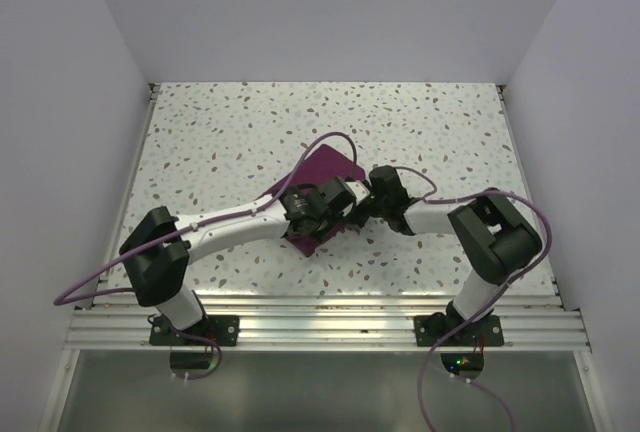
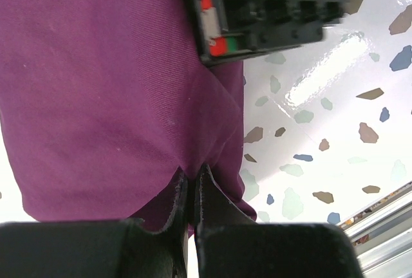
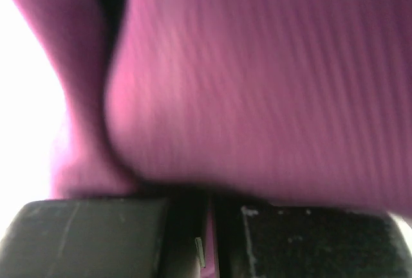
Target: Prepare the surgical pack
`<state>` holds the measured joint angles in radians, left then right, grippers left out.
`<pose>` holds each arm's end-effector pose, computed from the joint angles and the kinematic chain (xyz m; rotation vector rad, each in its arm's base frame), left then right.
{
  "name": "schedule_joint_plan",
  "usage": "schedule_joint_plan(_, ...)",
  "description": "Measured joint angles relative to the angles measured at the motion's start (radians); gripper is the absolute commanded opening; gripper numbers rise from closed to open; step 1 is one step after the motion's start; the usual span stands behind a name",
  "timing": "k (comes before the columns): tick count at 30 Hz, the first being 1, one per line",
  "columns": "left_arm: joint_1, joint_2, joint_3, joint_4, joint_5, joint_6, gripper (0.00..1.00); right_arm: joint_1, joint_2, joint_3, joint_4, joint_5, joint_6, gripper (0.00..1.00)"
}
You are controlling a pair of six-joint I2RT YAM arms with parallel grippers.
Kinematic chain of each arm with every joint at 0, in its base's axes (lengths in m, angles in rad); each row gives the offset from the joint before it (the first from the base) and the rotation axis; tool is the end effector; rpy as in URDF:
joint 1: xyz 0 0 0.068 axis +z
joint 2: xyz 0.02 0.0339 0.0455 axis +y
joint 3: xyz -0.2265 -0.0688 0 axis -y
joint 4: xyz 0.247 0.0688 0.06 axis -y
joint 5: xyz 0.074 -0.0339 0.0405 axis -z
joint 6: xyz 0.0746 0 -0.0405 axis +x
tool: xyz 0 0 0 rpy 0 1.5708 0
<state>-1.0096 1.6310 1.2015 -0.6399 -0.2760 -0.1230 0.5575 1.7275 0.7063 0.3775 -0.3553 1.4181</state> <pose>0.2052 -0.2882 0.1635 1.0214 2.3647 -0.0520 0.2838 0.2075 0.0716 0.8681 2.4480 1.3353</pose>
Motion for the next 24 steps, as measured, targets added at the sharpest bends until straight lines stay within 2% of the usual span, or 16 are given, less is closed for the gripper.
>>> schedule_joint_plan(6, -0.001, 0.007, 0.001, -0.003, 0.000, -0.015, 0.00, -0.011, -0.168, 0.002, -0.231, 0.017, -0.087, 0.08)
schedule_joint_plan(14, -0.001, 0.008, 0.001, -0.003, -0.001, -0.015, 0.00, -0.109, -0.394, 0.018, -0.508, 0.022, -0.206, 0.08)
schedule_joint_plan(18, -0.001, 0.008, 0.001, -0.003, -0.001, -0.015, 0.00, -0.118, -0.449, -0.011, -0.514, 0.011, -0.231, 0.06)
schedule_joint_plan(24, -0.001, 0.011, 0.006, -0.007, -0.001, -0.015, 0.00, -0.079, -0.411, -0.044, -0.444, -0.014, -0.226, 0.03)
